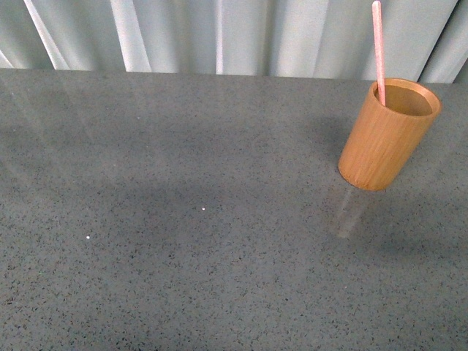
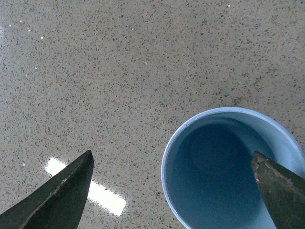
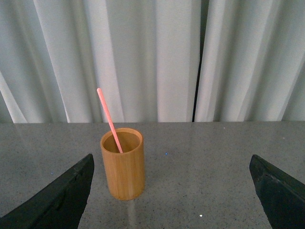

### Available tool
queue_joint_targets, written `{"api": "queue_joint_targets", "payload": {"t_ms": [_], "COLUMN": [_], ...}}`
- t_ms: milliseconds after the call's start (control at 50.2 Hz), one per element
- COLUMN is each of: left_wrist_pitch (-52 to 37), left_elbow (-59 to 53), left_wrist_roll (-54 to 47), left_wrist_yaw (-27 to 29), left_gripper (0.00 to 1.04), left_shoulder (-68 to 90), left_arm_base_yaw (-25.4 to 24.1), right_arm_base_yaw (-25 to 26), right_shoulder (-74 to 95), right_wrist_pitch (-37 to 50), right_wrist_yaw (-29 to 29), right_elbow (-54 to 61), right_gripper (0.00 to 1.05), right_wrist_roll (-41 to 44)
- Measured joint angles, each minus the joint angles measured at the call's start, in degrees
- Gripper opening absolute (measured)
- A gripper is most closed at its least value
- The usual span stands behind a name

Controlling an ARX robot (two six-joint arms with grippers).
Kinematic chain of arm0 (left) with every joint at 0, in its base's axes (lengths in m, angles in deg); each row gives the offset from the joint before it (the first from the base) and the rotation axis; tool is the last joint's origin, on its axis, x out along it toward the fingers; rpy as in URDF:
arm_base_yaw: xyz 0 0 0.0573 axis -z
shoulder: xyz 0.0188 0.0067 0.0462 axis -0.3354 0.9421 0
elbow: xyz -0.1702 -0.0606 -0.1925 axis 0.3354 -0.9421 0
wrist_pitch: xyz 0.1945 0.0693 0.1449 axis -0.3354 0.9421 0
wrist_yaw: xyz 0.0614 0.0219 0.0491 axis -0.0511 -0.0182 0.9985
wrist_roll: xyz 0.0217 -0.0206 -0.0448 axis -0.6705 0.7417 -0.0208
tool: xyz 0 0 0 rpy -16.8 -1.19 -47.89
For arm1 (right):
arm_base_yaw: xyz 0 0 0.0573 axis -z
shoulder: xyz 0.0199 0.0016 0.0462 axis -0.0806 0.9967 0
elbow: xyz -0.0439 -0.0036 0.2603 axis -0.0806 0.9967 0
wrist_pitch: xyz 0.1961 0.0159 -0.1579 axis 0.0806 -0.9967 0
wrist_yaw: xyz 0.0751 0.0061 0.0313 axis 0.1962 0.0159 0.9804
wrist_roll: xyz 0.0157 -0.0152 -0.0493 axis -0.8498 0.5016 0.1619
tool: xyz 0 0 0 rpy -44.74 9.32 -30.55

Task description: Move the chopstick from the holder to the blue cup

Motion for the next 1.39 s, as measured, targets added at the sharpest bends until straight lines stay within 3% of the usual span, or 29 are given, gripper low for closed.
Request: {"api": "queue_joint_targets", "payload": {"t_ms": [518, 996, 1195, 1394], "left_wrist_pitch": [-0.6, 2.9, 6.0, 9.5], "left_elbow": [0.6, 0.6, 0.6, -0.8], "left_wrist_roll": [0.1, 2.3, 2.3, 2.9], "left_wrist_yaw": [1.8, -2.3, -4.8, -9.1], "left_gripper": [0.96, 0.03, 0.03, 0.03], "left_shoulder": [4.5, 4.2, 1.0, -8.5], "left_arm_base_yaw": [-0.2, 3.2, 5.6, 11.7], "right_arm_base_yaw": [0.0, 0.0, 0.0, 0.0], "right_shoulder": [0.0, 0.0, 0.0, 0.0], "right_wrist_pitch": [0.0, 0.0, 0.0, 0.0], "right_wrist_yaw": [0.0, 0.0, 0.0, 0.0], "right_elbow": [0.0, 0.0, 0.0, 0.0], "right_gripper": [0.95, 0.95, 0.95, 0.95], "right_wrist_roll": [0.0, 0.0, 0.0, 0.0]}}
